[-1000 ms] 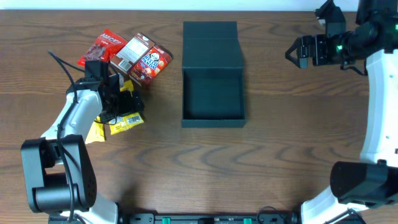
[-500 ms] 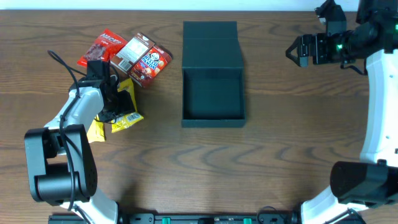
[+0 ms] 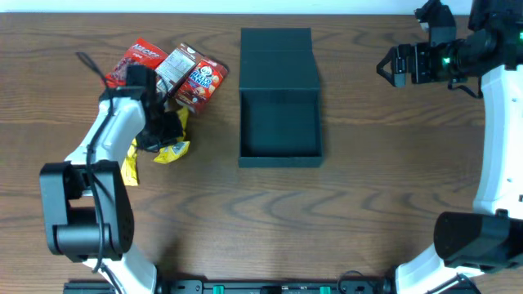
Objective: Pack container
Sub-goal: 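Grasp the large yellow candy bag with the left gripper, then lower the yellow bag into the black box and open left gripper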
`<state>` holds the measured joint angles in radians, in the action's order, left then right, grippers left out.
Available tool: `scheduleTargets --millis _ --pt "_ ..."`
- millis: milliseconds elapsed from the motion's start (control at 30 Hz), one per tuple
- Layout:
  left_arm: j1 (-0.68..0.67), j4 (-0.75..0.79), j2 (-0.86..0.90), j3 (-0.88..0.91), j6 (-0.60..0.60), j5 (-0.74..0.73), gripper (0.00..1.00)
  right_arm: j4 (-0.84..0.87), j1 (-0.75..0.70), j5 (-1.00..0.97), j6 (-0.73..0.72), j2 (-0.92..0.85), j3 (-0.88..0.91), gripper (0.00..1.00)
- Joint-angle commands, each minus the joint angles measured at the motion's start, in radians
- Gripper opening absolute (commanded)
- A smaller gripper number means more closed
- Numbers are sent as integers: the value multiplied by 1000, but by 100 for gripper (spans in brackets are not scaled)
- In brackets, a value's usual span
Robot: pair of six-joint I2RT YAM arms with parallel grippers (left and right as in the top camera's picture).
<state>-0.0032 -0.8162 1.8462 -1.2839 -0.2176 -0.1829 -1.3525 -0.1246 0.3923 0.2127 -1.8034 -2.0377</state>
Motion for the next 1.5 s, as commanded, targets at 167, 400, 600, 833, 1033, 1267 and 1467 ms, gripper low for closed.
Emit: scheduleTargets --millis 167,400,600,833,1033,1267,1467 --pt "-171 -133 -85 -249 -8 172 6 -2 5 -12 13 12 -1 99" --pt "-405 1 -84 -290 -91 170 6 -1 5 -13 13 12 -1 99" --pt "-526 46 10 -290 -192 165 6 -1 3 -27 12 12 -1 99" --pt "-583 73 123 -290 -322 165 6 0 -8 -26 1 12 -1 99" --pt "-586 69 159 -290 -367 164 6 0 -13 -26 -18 12 -1 99" --pt "-586 60 162 -290 -365 130 71 -1 -13 -26 -18 12 -1 99" --pt "-586 61 137 -298 -338 109 70 -1 -13 -26 -18 12 -1 99"
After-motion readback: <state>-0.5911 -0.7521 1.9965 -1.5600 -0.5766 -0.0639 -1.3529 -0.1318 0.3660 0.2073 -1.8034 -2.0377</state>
